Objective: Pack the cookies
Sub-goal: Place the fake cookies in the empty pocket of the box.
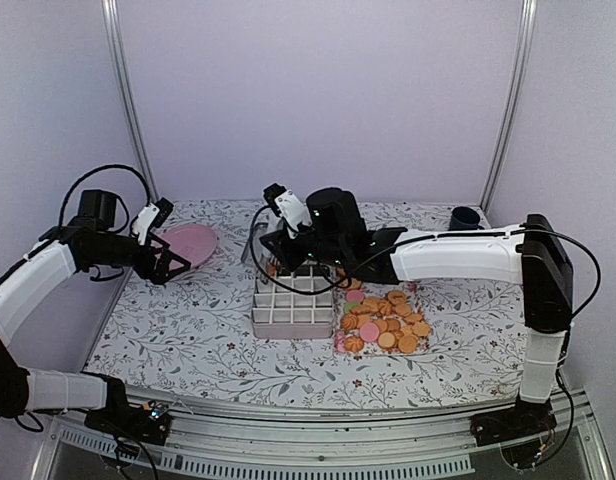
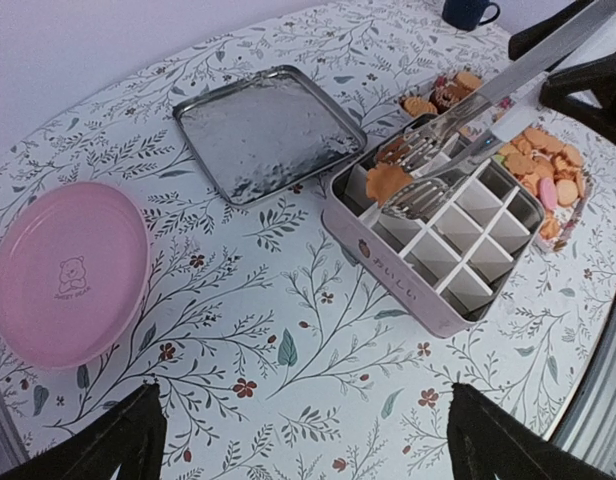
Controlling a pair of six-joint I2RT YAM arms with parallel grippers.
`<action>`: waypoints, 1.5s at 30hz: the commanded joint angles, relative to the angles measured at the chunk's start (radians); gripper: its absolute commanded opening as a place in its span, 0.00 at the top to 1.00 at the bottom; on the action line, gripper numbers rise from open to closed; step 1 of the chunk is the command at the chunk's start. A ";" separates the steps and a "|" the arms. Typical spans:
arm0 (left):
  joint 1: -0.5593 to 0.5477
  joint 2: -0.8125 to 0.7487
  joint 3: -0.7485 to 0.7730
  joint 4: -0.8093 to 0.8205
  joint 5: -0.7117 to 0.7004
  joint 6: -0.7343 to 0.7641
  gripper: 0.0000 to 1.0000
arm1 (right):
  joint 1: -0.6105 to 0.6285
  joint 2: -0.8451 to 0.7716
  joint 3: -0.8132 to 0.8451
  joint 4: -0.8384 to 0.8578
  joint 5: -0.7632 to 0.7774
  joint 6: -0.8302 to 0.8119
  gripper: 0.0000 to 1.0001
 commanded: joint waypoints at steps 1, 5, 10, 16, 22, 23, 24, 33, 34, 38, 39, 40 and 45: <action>0.012 -0.017 -0.006 -0.005 0.018 -0.009 0.02 | -0.004 0.031 0.065 0.049 0.002 -0.043 0.93; 0.013 -0.012 -0.002 -0.005 0.024 -0.015 0.02 | -0.005 0.061 0.086 0.051 0.015 -0.062 0.93; 0.013 -0.008 -0.001 -0.003 0.029 -0.018 0.02 | -0.015 0.086 0.104 0.051 0.014 -0.073 0.93; 0.012 -0.011 -0.004 -0.003 0.030 -0.014 0.02 | -0.020 0.104 0.104 0.051 0.007 -0.064 0.83; 0.012 -0.011 -0.003 -0.004 0.030 -0.014 0.02 | -0.020 0.110 0.109 0.051 -0.003 -0.059 0.70; 0.012 -0.011 -0.003 -0.003 0.032 -0.015 0.02 | -0.021 0.108 0.109 0.053 -0.003 -0.058 0.70; 0.012 -0.011 -0.003 -0.004 0.033 -0.014 0.02 | -0.021 0.109 0.110 0.053 -0.005 -0.056 0.69; 0.012 -0.011 0.000 -0.009 0.039 -0.017 0.02 | -0.027 0.100 0.130 0.054 -0.014 -0.059 0.64; 0.012 -0.011 0.000 -0.011 0.040 -0.017 0.02 | -0.029 0.100 0.130 0.054 -0.016 -0.058 0.64; 0.013 -0.014 0.001 -0.013 0.040 -0.015 0.02 | -0.034 0.098 0.132 0.054 -0.028 -0.053 0.61; 0.013 -0.014 0.000 -0.013 0.040 -0.014 0.02 | -0.034 0.100 0.132 0.054 -0.029 -0.051 0.61; 0.013 -0.016 -0.001 -0.014 0.041 -0.014 0.02 | -0.033 0.101 0.131 0.053 -0.031 -0.049 0.61; 0.014 -0.014 0.003 -0.017 0.045 -0.012 0.02 | -0.035 0.101 0.124 0.050 -0.039 -0.044 0.57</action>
